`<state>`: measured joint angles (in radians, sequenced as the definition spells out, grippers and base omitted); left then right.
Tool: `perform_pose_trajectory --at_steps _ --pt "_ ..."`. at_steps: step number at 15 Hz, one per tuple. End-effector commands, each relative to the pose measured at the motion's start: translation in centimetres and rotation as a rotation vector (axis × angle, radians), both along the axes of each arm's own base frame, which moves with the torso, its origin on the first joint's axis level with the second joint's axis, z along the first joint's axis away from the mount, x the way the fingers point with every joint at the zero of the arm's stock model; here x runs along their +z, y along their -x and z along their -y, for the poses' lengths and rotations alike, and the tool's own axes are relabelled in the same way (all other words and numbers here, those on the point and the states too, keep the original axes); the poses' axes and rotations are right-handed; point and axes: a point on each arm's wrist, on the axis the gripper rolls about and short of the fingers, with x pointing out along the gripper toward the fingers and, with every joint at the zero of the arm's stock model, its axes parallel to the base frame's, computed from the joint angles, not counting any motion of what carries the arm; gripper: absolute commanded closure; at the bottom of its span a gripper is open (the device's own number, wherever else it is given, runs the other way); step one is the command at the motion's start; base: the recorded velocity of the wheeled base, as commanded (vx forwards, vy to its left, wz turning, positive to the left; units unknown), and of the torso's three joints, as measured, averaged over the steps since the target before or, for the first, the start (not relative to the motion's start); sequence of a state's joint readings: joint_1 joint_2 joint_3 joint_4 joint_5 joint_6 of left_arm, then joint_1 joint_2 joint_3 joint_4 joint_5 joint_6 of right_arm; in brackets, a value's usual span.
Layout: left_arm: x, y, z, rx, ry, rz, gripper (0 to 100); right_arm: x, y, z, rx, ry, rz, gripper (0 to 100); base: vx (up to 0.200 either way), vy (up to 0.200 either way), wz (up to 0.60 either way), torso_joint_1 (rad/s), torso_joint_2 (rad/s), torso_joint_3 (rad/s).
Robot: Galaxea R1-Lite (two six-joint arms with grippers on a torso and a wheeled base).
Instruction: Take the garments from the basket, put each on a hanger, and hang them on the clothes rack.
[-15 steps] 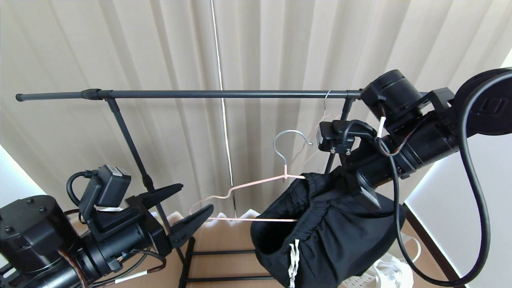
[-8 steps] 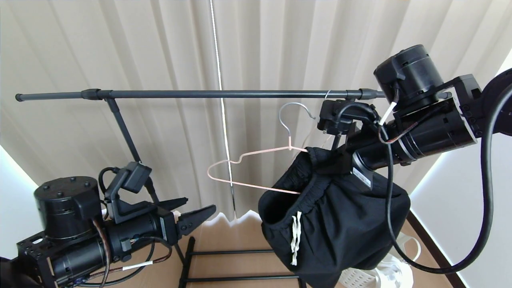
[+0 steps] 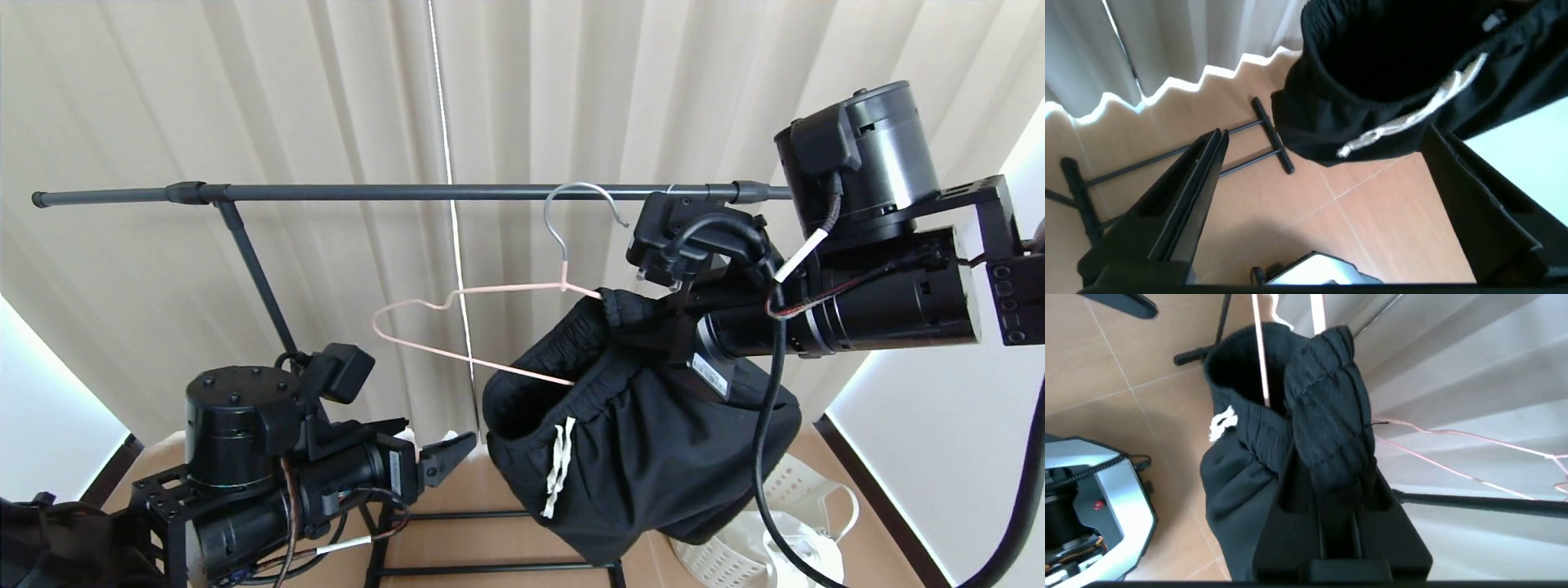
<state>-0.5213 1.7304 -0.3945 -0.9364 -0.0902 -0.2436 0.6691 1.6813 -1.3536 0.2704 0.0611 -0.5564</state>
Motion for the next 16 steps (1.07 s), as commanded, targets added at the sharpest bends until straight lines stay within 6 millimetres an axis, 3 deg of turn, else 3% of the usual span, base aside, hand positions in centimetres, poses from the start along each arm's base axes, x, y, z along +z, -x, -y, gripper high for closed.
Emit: perform_pose_trajectory --at_steps 1,4,11,12,16 --pt "-0.7 -0.2 1.1 0.004 -0.024 -0.012 0 0.7 1.2 -0.3 0.020 -0.032 0.007 100 0.000 0.000 0.00 0.000 0.00 0.000" --pt "-0.8 -0.4 1.9 0.033 -0.031 -0.006 0 1.2 2.5 -0.7 0.054 -0.050 0.011 100 0.000 0.000 0.00 0.000 0.00 0.000" --pt "-1.7 -0.3 2.6 0.033 -0.053 -0.029 0 1.9 3.3 -0.4 0.064 -0.068 0.029 100 0.000 0.000 0.00 0.000 0.00 0.000" --pt "-1.7 -0.2 2.7 0.037 -0.057 -0.027 100 1.7 3.3 -0.4 0.064 -0.062 0.022 100 0.000 0.000 0.00 0.000 0.00 0.000" --pt "-1.7 -0.1 2.8 0.035 -0.063 -0.024 100 0.9 3.4 0.1 0.052 -0.056 0.013 100 0.000 0.000 0.00 0.000 0.00 0.000"
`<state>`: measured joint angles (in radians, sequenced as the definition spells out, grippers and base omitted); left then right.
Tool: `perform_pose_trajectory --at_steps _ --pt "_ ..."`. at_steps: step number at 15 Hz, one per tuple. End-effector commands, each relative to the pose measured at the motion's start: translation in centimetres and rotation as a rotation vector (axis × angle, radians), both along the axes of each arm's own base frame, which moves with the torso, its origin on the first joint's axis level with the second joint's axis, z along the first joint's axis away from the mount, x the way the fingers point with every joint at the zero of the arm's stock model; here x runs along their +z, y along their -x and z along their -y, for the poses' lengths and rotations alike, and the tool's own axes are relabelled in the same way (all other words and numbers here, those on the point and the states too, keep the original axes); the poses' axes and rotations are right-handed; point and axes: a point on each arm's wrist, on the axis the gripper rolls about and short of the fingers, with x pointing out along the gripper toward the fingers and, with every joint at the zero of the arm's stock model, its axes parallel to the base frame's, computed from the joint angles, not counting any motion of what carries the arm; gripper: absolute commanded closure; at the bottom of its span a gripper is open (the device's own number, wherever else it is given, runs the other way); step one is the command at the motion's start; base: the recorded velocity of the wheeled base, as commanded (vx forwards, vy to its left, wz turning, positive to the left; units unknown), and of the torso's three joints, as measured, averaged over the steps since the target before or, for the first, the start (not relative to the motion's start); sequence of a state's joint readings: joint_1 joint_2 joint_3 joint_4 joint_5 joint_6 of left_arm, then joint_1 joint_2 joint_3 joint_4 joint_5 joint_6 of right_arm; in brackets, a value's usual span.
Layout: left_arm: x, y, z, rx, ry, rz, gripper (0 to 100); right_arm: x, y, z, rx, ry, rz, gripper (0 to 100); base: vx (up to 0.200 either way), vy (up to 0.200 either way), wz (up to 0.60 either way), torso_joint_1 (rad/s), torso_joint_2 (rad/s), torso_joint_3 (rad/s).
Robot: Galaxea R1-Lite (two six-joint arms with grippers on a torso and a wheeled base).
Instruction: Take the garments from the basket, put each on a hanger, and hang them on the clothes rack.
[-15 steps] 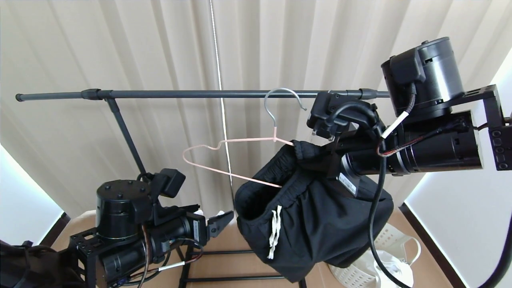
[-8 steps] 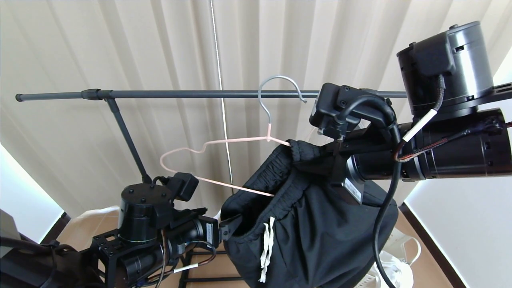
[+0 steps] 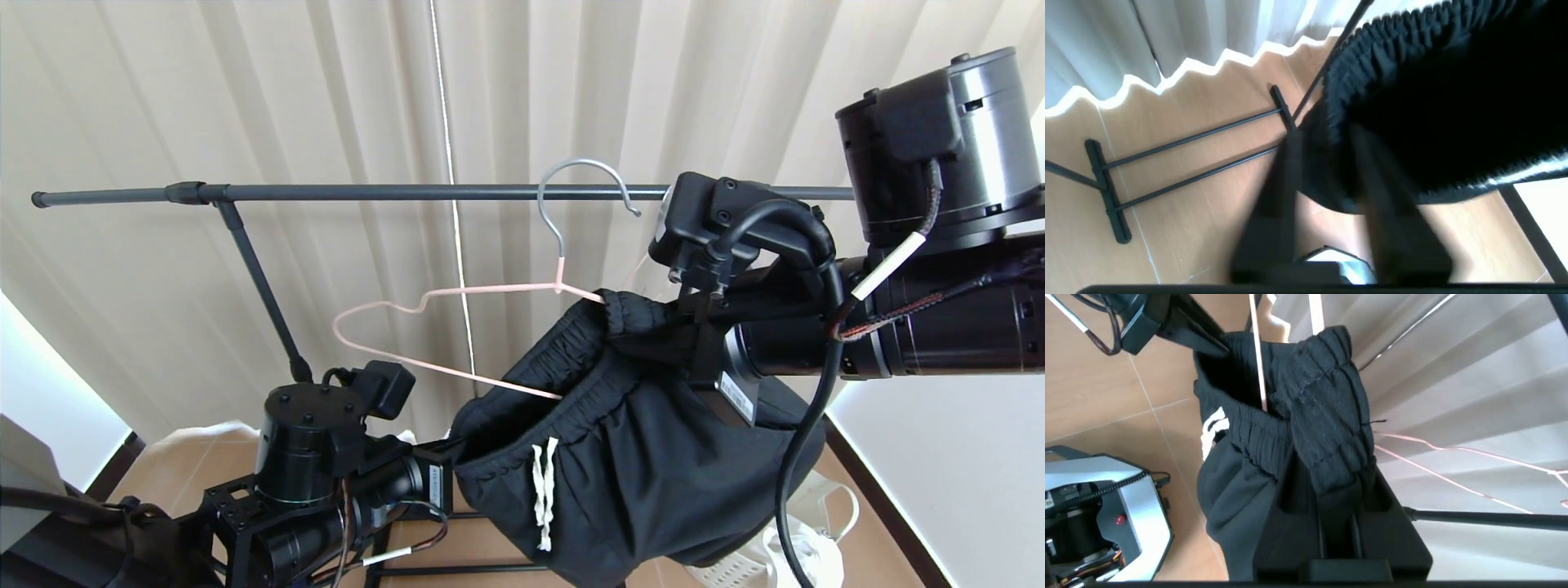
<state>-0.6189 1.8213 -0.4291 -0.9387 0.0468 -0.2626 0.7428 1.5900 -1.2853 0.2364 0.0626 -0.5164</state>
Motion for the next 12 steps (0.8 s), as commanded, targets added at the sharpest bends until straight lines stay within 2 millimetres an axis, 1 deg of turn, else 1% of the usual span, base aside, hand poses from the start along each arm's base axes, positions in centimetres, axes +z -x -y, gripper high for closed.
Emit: perform_pose_trajectory --at_steps 1,2,5,6,7,8,9,11,12 --pt "0.1 0.0 0.0 0.000 0.001 0.002 100 -0.6 -0.1 0.7 -0.021 0.000 0.000 100 0.000 0.000 0.00 0.000 0.00 0.000" --pt "0.1 0.0 -0.1 0.003 0.003 0.005 100 -1.2 -0.3 1.3 -0.040 0.001 -0.003 100 0.000 0.000 0.00 0.000 0.00 0.000" --pt "0.3 -0.1 -0.1 0.023 -0.001 0.017 100 -3.2 -0.2 3.1 -0.084 0.009 -0.022 100 0.000 0.000 0.00 0.000 0.00 0.000" --pt "0.5 -0.2 -0.1 0.025 0.003 0.023 100 -3.7 0.2 3.5 -0.099 -0.014 -0.026 100 0.000 0.000 0.00 0.000 0.00 0.000" --pt "1.1 -0.2 -0.2 0.028 0.017 0.043 100 -4.2 0.8 3.9 -0.121 -0.051 -0.043 100 0.000 0.000 0.00 0.000 0.00 0.000" --pt "1.3 -0.2 -0.3 0.029 0.023 0.051 100 -4.6 0.9 4.0 -0.128 -0.056 -0.051 100 0.000 0.000 0.00 0.000 0.00 0.000" --pt "2.2 0.0 -0.6 0.037 0.040 0.076 100 -5.7 1.7 4.6 -0.135 -0.063 -0.057 100 0.000 0.000 0.00 0.000 0.00 0.000" --pt "2.6 0.0 -0.9 0.049 0.047 0.091 100 -7.1 3.1 5.7 -0.143 -0.089 -0.062 100 0.000 0.000 0.00 0.000 0.00 0.000" --pt "2.7 -0.1 -0.9 0.056 0.046 0.094 100 -7.7 3.5 6.0 -0.141 -0.107 -0.067 100 0.000 0.000 0.00 0.000 0.00 0.000"
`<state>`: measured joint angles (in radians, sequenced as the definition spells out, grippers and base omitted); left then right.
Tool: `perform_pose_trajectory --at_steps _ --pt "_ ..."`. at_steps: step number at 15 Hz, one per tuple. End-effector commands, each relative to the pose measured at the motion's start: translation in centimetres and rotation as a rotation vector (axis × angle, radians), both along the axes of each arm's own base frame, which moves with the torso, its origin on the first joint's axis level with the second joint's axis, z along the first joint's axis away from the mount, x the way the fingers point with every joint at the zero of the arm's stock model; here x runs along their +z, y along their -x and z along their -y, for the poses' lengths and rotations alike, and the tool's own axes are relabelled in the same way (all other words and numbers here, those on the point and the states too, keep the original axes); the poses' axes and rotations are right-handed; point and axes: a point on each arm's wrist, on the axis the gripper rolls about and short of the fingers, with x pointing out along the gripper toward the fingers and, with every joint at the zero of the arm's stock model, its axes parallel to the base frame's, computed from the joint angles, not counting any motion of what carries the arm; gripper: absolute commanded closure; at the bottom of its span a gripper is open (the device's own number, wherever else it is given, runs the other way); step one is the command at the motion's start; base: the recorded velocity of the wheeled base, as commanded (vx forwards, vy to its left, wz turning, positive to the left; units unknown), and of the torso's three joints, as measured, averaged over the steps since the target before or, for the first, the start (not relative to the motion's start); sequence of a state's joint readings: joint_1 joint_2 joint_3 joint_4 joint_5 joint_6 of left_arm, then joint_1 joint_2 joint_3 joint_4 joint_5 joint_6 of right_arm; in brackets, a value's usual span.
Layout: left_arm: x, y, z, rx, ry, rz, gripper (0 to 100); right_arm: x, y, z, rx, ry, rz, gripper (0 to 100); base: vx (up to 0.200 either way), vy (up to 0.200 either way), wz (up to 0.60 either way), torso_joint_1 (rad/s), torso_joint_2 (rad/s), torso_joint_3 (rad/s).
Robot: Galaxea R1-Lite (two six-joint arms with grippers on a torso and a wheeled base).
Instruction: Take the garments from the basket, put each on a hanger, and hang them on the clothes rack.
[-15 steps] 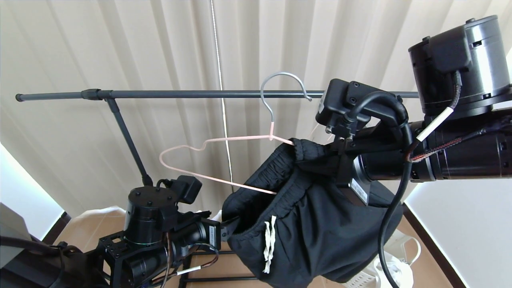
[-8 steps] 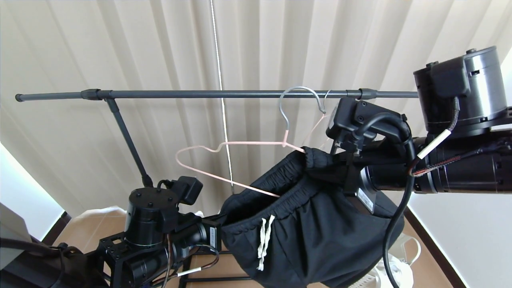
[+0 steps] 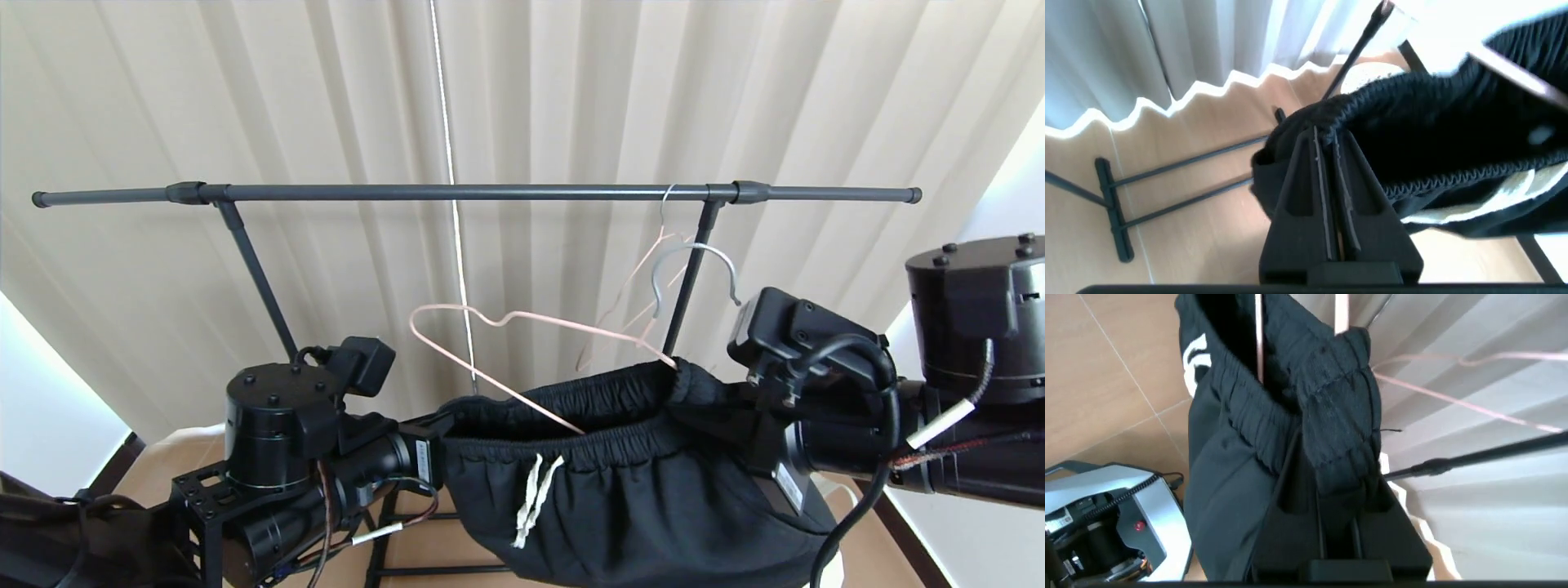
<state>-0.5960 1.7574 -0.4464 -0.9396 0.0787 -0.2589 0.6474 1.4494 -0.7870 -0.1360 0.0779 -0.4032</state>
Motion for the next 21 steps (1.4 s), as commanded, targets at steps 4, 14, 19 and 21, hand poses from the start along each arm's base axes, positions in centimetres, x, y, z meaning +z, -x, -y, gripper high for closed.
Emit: perform_pose_trajectory --at_steps 4,14,19,21 --pt "0.8 -0.2 -0.3 0.017 0.016 0.027 100 -1.9 2.1 1.5 0.024 -0.043 -0.002 100 0.000 0.000 0.00 0.000 0.00 0.000" --pt "1.2 -2.0 -2.1 0.117 0.022 0.048 100 -4.1 2.2 2.9 0.062 0.070 -0.014 100 0.000 0.000 0.00 0.000 0.00 0.000" --pt "1.3 -2.0 -2.3 0.120 0.015 0.055 100 -5.8 1.1 3.2 0.065 0.156 -0.045 100 0.000 0.000 0.00 0.000 0.00 0.000" --pt "1.3 -2.0 -2.3 0.120 0.016 0.056 100 -6.5 0.6 3.3 0.062 0.189 -0.056 100 0.000 0.000 0.00 0.000 0.00 0.000"
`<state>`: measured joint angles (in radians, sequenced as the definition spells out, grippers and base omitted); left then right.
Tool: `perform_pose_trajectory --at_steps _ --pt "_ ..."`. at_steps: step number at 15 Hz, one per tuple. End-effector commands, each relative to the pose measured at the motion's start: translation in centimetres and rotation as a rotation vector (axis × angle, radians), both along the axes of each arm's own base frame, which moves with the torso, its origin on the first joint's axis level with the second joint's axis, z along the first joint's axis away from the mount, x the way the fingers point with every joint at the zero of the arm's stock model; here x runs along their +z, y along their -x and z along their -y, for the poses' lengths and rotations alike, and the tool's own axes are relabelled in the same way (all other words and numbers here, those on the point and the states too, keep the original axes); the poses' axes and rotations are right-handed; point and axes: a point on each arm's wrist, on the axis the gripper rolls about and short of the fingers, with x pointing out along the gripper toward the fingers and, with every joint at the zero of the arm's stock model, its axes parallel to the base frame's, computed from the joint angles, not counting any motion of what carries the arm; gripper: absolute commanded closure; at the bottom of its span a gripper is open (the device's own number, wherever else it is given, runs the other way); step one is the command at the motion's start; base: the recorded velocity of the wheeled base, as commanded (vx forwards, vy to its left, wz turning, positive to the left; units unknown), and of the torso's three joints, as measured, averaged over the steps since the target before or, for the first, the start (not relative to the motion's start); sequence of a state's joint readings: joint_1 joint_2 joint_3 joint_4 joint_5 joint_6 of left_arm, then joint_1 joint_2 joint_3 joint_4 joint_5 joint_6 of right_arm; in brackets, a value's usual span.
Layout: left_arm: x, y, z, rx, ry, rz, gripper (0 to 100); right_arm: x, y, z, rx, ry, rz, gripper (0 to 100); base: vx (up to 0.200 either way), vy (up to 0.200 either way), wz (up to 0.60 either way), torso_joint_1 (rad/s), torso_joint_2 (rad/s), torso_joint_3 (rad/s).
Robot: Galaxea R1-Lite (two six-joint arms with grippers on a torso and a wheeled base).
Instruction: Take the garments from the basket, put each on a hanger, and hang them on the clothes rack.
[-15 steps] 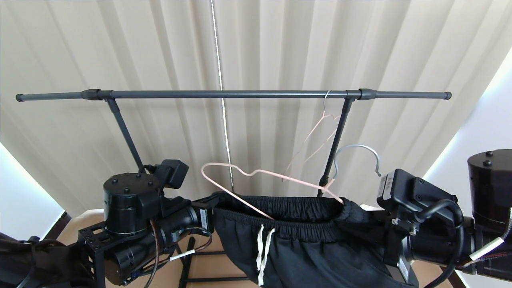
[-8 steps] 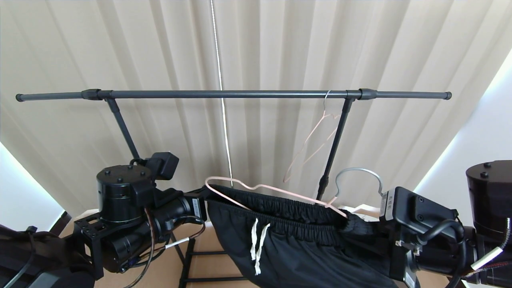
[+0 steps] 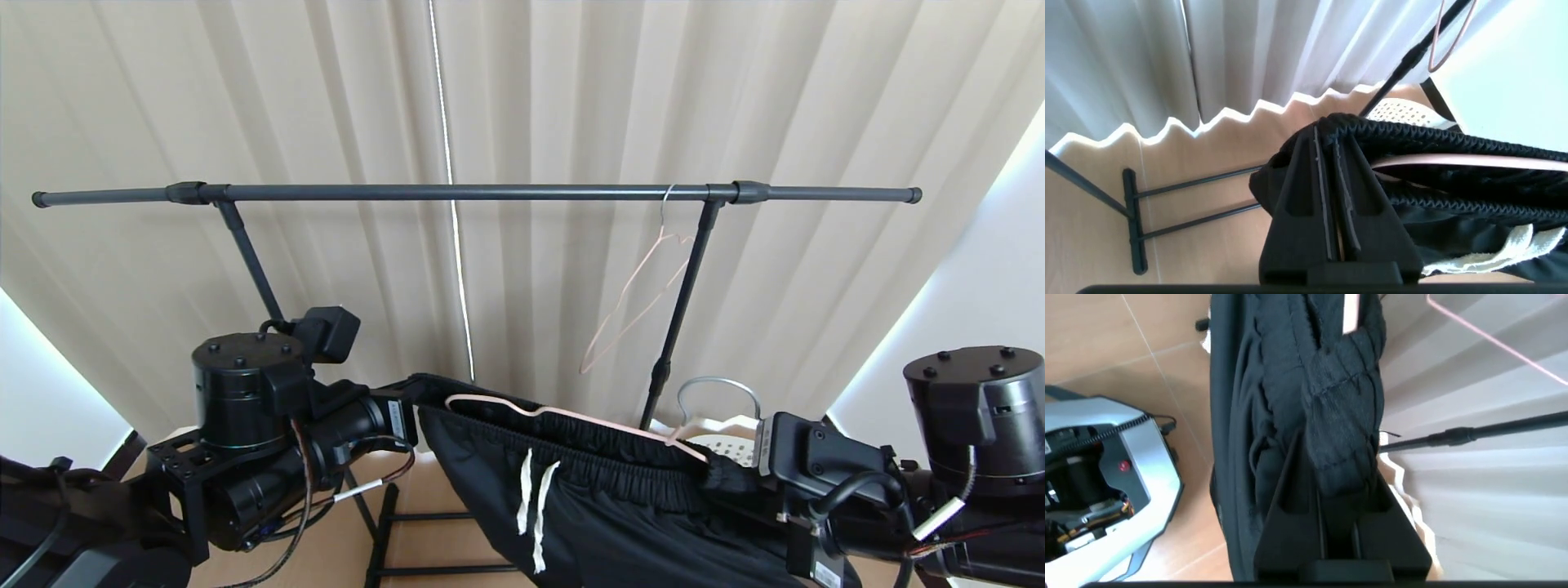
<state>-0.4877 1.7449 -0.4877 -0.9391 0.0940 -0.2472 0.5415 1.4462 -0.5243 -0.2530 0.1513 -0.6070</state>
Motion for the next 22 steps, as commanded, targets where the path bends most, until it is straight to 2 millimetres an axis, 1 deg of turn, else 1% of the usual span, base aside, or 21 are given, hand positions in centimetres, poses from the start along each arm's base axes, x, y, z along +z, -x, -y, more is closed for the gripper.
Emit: perform_pose_trajectory --at_steps 1,4,6,7,9,11,13,15,16,18,19,22 --pt "0.1 0.1 0.0 -0.002 -0.003 0.005 100 -0.9 -0.5 -0.1 -0.008 0.024 -0.033 100 0.000 0.000 0.00 0.000 0.00 0.000" --pt "0.0 0.4 0.2 -0.016 -0.014 0.003 100 -1.7 -0.8 -0.2 -0.006 0.047 -0.060 100 0.000 0.000 0.00 0.000 0.00 0.000" --pt "0.7 1.1 0.3 -0.039 -0.020 0.032 100 -1.7 -0.8 -0.2 -0.007 0.049 -0.060 100 0.000 0.000 0.00 0.000 0.00 0.000" --pt "0.9 1.0 0.4 -0.043 -0.025 0.040 100 -1.7 -0.8 -0.2 -0.007 0.049 -0.060 100 0.000 0.000 0.00 0.000 0.00 0.000" --pt "1.2 0.4 0.6 -0.074 -0.144 0.057 100 -1.7 -1.2 -0.4 -0.007 0.048 -0.059 100 0.000 0.000 0.00 0.000 0.00 0.000" --pt "1.7 -0.1 0.8 -0.075 -0.168 0.047 100 -2.2 -1.7 -0.7 -0.010 0.059 -0.076 100 0.000 0.000 0.00 0.000 0.00 0.000" --pt "3.6 -0.6 1.4 -0.078 -0.209 0.037 100 -2.5 -2.2 -0.9 -0.019 0.067 -0.082 100 0.000 0.000 0.00 0.000 0.00 0.000" --pt "4.9 -0.2 1.8 -0.093 -0.253 0.017 100 -2.7 -2.4 -0.8 -0.032 0.076 -0.087 100 0.000 0.000 0.00 0.000 0.00 0.000" --pt "6.6 0.0 2.1 -0.106 -0.267 0.011 100 -2.5 -2.7 -0.7 -0.043 0.074 -0.078 100 0.000 0.000 0.00 0.000 0.00 0.000" --pt "8.4 0.2 2.1 -0.112 -0.289 -0.024 100 -2.3 -3.0 -0.9 -0.044 0.062 -0.059 100 0.000 0.000 0.00 0.000 0.00 0.000" --pt "9.2 0.4 2.2 -0.125 -0.300 -0.041 100 -2.6 -3.2 -1.0 -0.047 0.066 -0.063 100 0.000 0.000 0.00 0.000 0.00 0.000" --pt "10.5 1.3 3.4 -0.181 -0.315 -0.057 100 -2.8 -3.8 -1.3 -0.070 0.081 -0.062 100 0.000 0.000 0.00 0.000 0.00 0.000"
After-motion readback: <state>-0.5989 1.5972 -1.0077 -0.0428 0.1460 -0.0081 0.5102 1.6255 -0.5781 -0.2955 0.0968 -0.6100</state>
